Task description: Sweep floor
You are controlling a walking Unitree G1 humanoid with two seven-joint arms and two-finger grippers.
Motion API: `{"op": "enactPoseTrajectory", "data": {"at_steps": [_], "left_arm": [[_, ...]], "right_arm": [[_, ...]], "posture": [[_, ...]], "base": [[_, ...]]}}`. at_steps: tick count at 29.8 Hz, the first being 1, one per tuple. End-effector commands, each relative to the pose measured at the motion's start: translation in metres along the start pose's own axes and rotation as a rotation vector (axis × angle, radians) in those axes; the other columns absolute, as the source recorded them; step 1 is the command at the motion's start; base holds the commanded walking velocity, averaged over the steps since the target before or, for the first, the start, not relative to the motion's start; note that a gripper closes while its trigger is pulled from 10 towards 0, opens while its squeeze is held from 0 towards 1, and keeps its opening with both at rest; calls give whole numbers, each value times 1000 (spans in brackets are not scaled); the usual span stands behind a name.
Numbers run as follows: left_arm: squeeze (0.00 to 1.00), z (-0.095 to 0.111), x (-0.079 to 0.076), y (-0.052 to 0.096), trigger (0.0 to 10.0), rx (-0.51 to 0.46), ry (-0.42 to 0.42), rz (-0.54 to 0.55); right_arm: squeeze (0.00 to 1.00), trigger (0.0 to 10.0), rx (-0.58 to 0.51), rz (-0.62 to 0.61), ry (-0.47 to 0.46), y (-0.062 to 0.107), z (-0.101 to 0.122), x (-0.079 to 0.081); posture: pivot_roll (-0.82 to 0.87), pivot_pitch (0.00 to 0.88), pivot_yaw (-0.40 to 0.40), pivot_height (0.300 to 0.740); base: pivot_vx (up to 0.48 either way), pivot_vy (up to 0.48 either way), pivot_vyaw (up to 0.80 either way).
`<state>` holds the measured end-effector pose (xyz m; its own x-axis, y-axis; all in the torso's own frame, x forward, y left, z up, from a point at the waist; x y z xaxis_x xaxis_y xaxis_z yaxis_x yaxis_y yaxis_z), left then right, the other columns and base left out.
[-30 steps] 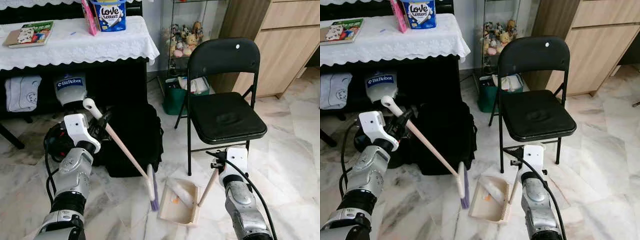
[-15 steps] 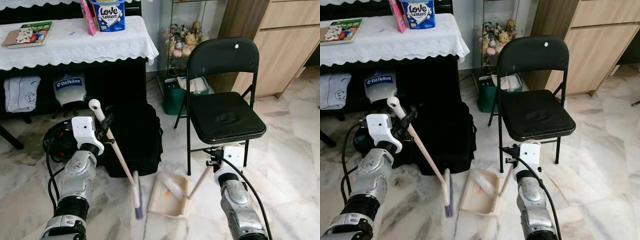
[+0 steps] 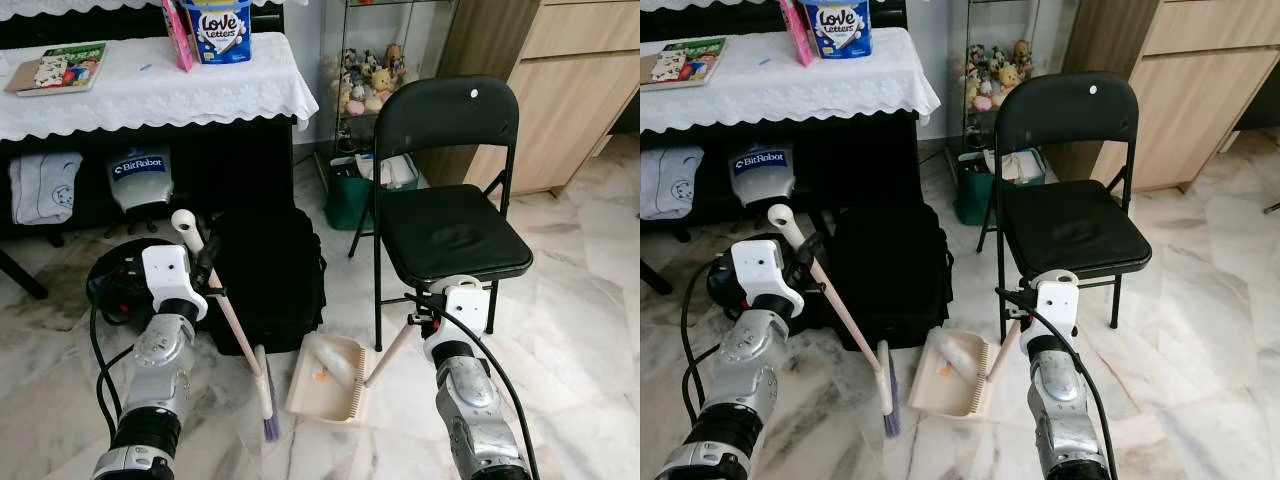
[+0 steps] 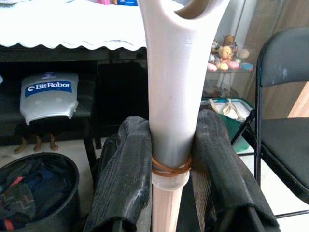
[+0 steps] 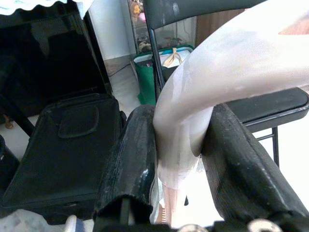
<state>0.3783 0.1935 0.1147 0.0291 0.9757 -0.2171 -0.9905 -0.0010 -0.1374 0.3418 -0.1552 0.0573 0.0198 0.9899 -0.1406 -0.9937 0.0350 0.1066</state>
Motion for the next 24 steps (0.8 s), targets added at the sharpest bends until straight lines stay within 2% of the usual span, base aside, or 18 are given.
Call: {"op": "enactPoseTrajectory", "data": {"at_steps": [1,6,10,24], "left_arm": [[0,17,-2,-3,10000,-69,-19,-11],[0,20,-1,-4,10000,-81,-26,-10],[0,22,-6,-2,10000,-99,-22,-23],[0,22,-5,-3,10000,-84,-42,-42]], "right_arm": [[0,10000,-102,-7,-17,-2,24,-1],[0,10000,-109,-16,-16,-1,25,-3],[0,10000,-128,-30,-14,-2,30,-8],[0,10000,-143,-65,-21,-1,33,-12]], "posture": [[-69,56,-8,740],[-70,62,-6,740],[-99,68,-14,740],[-113,69,14,740]], "base": [[0,0,0],[0,0,0],[0,0,0],[0,0,0]]}}
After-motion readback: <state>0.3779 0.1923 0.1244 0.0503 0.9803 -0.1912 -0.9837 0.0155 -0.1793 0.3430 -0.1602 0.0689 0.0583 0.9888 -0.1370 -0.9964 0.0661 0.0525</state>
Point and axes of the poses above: a point about 5 cm out from each wrist's last joint towards the gripper, its own y axis pointing back from the gripper into the wrist, its own z axis along the axis of the wrist's last joint, x = y × z, the point moved 5 cm from there along -y, pointing out of the wrist towards the gripper, and after that the axes turned 11 degrees about y, right-handed, at the moved point
